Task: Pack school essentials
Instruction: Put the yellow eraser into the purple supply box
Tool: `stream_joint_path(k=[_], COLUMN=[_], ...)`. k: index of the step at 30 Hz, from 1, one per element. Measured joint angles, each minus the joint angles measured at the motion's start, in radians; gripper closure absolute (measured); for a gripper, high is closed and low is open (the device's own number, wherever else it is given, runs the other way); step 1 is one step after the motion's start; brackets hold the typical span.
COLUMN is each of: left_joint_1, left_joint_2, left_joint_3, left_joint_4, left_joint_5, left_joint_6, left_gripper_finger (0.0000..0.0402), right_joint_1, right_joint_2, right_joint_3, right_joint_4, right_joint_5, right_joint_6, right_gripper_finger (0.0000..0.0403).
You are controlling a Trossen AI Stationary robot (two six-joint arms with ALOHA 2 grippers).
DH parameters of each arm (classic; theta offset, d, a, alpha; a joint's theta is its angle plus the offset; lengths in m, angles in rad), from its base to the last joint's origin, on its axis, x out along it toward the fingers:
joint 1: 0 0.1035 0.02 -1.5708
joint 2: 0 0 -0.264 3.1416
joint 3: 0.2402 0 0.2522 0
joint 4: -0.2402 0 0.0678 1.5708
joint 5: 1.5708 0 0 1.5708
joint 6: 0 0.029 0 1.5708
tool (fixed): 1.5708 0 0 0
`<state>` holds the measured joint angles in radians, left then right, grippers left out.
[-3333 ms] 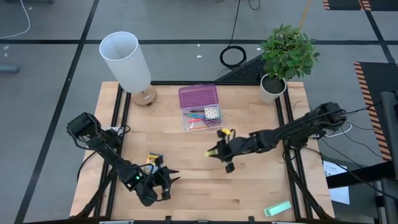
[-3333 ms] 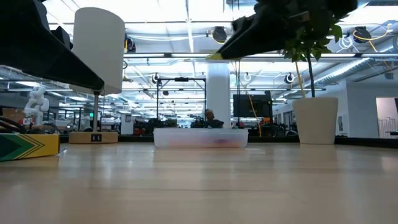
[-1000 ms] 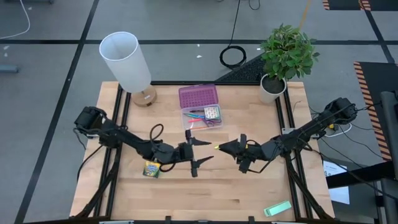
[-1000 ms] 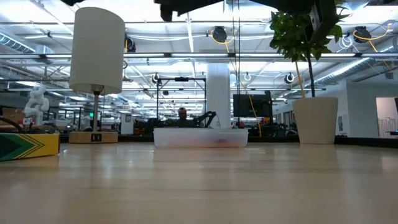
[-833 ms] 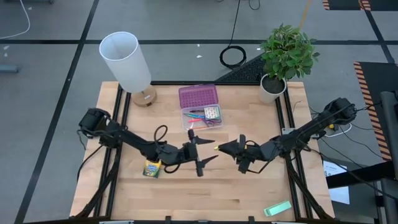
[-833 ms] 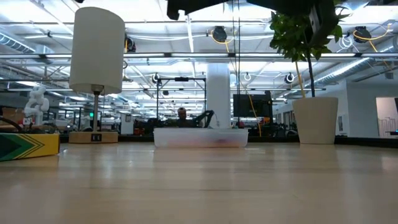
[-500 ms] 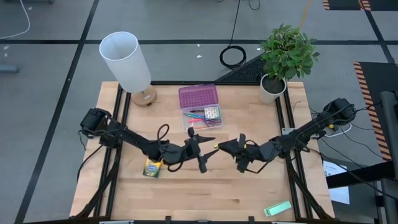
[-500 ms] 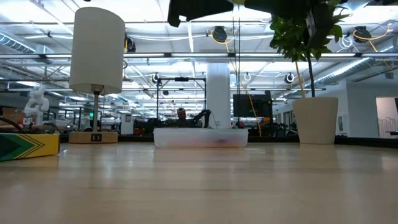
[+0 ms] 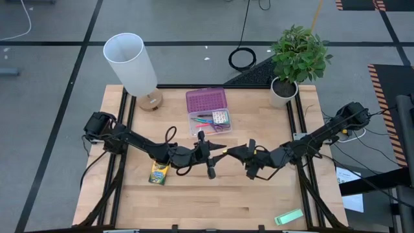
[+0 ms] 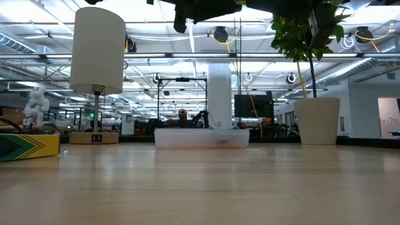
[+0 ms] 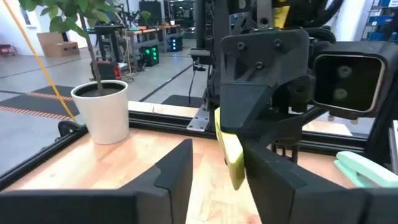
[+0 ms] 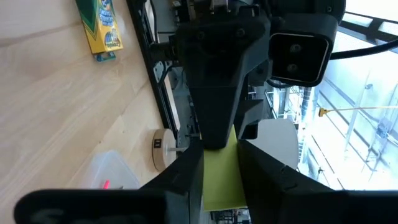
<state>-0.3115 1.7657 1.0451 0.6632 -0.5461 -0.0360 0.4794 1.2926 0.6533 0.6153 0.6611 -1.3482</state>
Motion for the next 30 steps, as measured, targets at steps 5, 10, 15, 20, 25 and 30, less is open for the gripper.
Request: stream_joint_path(k=[5, 10, 15, 20, 25, 30], left_joint_1=[0.003, 0.002, 0.001, 0.001, -0.011, -0.038], left_joint_2=[0.0, 0.0, -0.001, -0.007, -0.063, -0.155], left_joint_3=[0.0, 0.0, 0.0, -0.001, -0.002, -0.002], left_joint_4=[-0.004, -0.006, -0.01, -0.017, -0.091, -0.259], left_joint_5=[0.002, 0.004, 0.016, 0.019, 0.018, -0.025], left_joint_6=[-0.002, 0.001, 0.019, 0.056, 0.123, 0.215], left_gripper_finger=[0.0306, 0.0359, 0.0387, 0.0368, 0.0377, 0.0387], right_joint_1=[0.0, 0.0, -0.002, -0.002, -0.001, -0.001], right_joint_2=[0.0, 0.0, 0.0, 0.0, 0.0, 0.0], right_joint_3=[0.0, 0.0, 0.0, 0.0, 0.0, 0.0], right_joint_4=[0.0, 0.0, 0.0, 0.003, 0.014, 0.041], right_joint_5=[0.0, 0.002, -0.001, -0.012, -0.014, -0.014], right_joint_6=[0.0, 0.005, 0.069, 0.127, 0.262, 0.537], right_gripper_finger=[0.0319, 0.0319, 0.0315, 0.0274, 0.0208, 0.0147])
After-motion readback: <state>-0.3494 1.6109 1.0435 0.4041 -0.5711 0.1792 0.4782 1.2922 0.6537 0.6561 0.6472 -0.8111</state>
